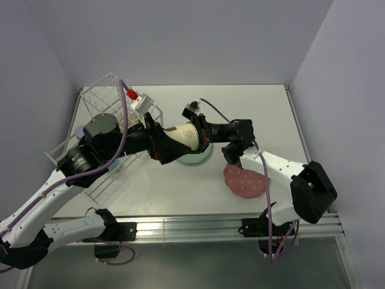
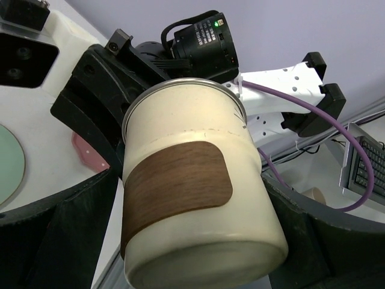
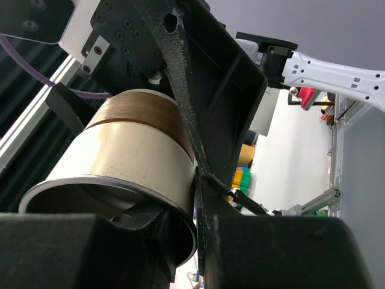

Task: Load the mixed dishes into the dish rack

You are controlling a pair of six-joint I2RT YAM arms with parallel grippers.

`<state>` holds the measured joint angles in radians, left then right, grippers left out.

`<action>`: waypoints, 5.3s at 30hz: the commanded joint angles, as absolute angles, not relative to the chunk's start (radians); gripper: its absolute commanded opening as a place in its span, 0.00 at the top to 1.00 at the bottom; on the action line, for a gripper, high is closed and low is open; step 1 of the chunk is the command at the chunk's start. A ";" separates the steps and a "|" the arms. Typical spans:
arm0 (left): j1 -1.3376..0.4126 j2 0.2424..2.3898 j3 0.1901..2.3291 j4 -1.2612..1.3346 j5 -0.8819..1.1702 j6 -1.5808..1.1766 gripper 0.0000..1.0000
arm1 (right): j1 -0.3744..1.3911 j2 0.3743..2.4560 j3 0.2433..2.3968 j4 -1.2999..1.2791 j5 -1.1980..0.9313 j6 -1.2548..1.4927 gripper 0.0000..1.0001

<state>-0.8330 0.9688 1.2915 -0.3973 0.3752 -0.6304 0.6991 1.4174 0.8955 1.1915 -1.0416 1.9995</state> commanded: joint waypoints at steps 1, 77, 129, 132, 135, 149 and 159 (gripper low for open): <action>-0.839 0.974 1.330 -0.318 0.337 -0.630 0.04 | 0.698 1.362 0.896 1.190 -1.039 2.203 1.00; -0.333 1.161 1.786 -0.638 -0.036 -0.933 1.00 | 0.436 1.115 0.734 0.257 -1.095 1.439 0.00; 0.430 1.342 1.124 -0.894 -0.089 -0.750 1.00 | 0.460 1.223 0.954 -0.729 -0.753 0.388 0.14; 0.437 1.397 1.114 -0.877 -0.071 -0.721 1.00 | 0.460 1.227 0.959 -0.741 -0.742 0.387 0.14; 0.439 1.437 1.117 -0.874 -0.069 -0.703 0.95 | 0.459 1.235 0.962 -0.750 -0.733 0.387 0.12; 0.442 1.474 1.123 -0.914 -0.083 -0.716 0.01 | 0.417 1.356 0.999 -0.715 -0.652 0.474 0.05; 0.390 1.323 1.117 -1.046 -0.175 -0.880 0.01 | 0.360 1.540 1.051 -0.606 -0.568 0.575 0.05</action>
<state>0.4133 1.3872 1.1046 -0.9825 -0.1192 -0.8040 0.3740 1.4906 0.9939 -0.6846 -0.6094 0.5327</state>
